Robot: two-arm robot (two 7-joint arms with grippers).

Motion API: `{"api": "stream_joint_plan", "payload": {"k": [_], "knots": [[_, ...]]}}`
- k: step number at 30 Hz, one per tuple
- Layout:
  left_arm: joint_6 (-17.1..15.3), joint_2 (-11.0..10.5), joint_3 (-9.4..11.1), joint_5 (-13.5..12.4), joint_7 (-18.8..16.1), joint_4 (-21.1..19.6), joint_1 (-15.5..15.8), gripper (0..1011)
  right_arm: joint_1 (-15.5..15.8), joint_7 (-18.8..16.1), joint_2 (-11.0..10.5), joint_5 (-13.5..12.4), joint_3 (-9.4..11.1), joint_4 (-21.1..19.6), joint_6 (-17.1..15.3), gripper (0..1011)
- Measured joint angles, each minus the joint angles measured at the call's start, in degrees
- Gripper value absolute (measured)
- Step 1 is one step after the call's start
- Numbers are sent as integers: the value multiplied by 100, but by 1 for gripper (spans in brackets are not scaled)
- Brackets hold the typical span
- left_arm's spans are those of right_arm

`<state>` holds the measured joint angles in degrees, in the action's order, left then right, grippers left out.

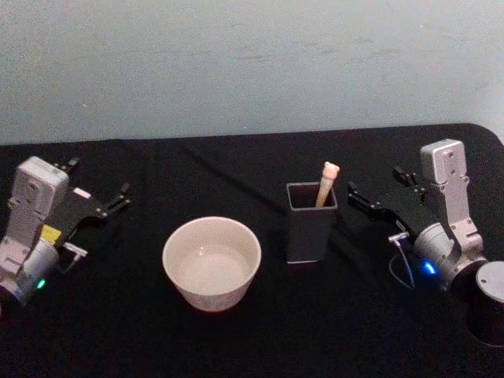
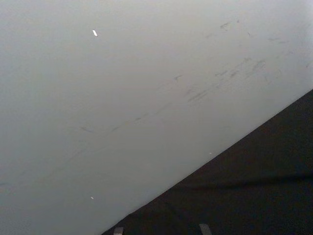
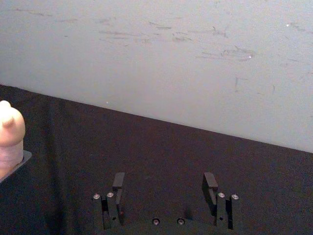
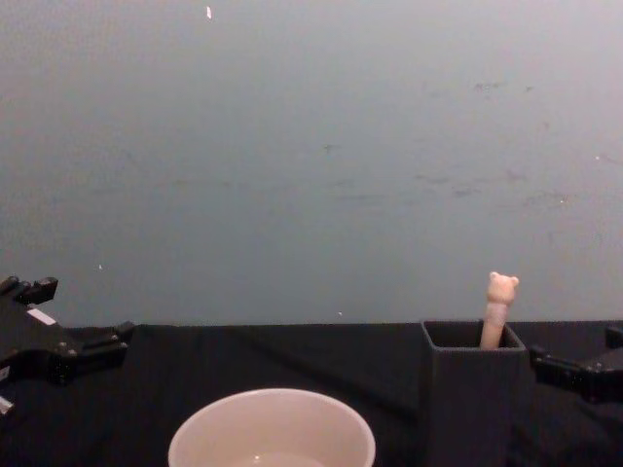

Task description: Pick up the stirring spoon with one hand, stir inside the cup, then place it back in its original position.

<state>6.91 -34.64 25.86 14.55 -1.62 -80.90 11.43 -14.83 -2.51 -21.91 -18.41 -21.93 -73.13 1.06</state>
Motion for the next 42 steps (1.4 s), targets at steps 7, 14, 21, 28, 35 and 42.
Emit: {"api": "stream_joint_plan", "payload": {"k": [7, 14, 21, 28, 35, 42], "knots": [[0, 0, 0, 0, 0, 0, 0, 1001, -1, 1, -3, 0, -3, -5, 8, 1002], [0, 0, 0, 0, 0, 0, 0, 1001, -1, 5, -6, -1, -5, -9, 14, 1002], [0, 0, 0, 0, 0, 0, 0, 1001, -1, 8, -7, -1, -5, -12, 18, 1002], [0, 0, 0, 0, 0, 0, 0, 1001, -1, 10, -7, -1, -5, -14, 21, 1002], [0, 0, 0, 0, 0, 0, 0, 1001, -1, 10, -7, -1, -5, -14, 23, 1002], [0, 0, 0, 0, 0, 0, 0, 1001, -1, 10, -7, -1, -5, -14, 23, 1002]]}}
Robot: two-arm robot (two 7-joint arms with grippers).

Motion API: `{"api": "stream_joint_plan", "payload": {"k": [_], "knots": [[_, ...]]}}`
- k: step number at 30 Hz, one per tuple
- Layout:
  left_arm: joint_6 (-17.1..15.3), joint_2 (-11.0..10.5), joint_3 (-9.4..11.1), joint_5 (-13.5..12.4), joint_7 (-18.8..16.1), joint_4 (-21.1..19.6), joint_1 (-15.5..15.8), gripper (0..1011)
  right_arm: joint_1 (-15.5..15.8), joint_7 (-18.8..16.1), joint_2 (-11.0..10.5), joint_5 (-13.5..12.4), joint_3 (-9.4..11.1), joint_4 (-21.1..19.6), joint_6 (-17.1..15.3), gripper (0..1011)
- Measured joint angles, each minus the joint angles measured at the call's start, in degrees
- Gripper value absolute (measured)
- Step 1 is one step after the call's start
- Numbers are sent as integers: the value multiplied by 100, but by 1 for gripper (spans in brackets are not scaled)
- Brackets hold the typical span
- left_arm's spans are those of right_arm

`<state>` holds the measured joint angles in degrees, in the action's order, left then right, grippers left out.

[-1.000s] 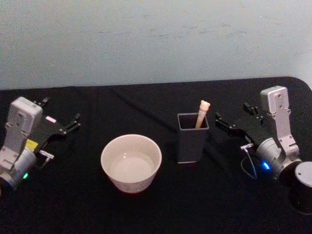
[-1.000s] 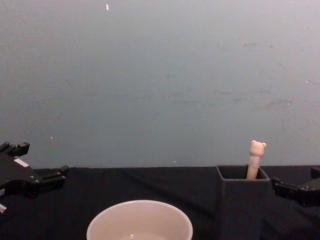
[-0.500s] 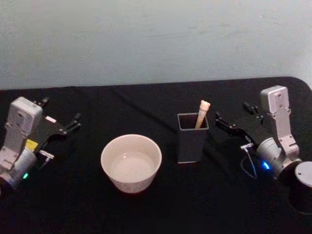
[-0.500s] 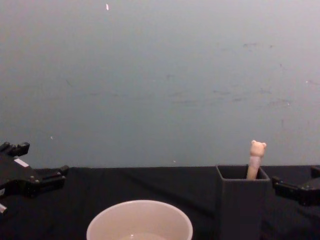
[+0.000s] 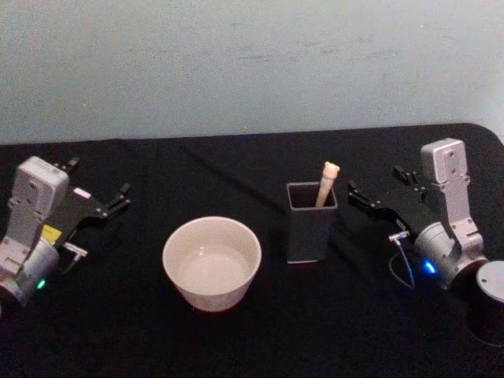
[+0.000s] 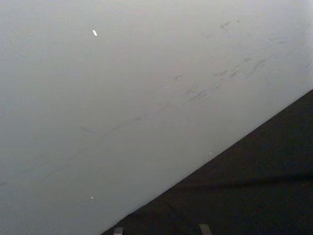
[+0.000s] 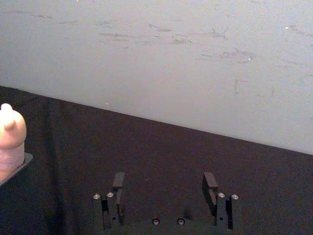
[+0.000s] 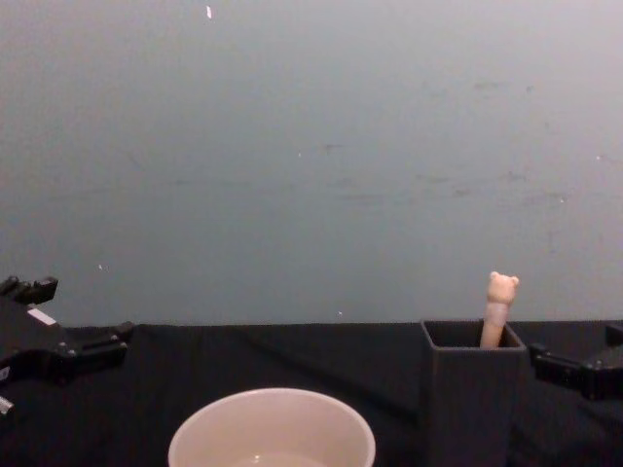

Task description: Pick up the stirring spoon with one hand, stir inside the cup, then place it back in its original position.

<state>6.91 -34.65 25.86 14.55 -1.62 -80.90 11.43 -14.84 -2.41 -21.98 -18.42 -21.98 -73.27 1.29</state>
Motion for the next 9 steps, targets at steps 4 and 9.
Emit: {"api": "stream_joint_plan", "payload": {"k": [4, 9], "knots": [[0, 0, 0, 0, 0, 0, 0, 1001, 0, 0, 0, 0, 0, 0, 0, 1002], [0, 0, 0, 0, 0, 0, 0, 1001, 0, 0, 0, 0, 0, 0, 0, 1000]]}}
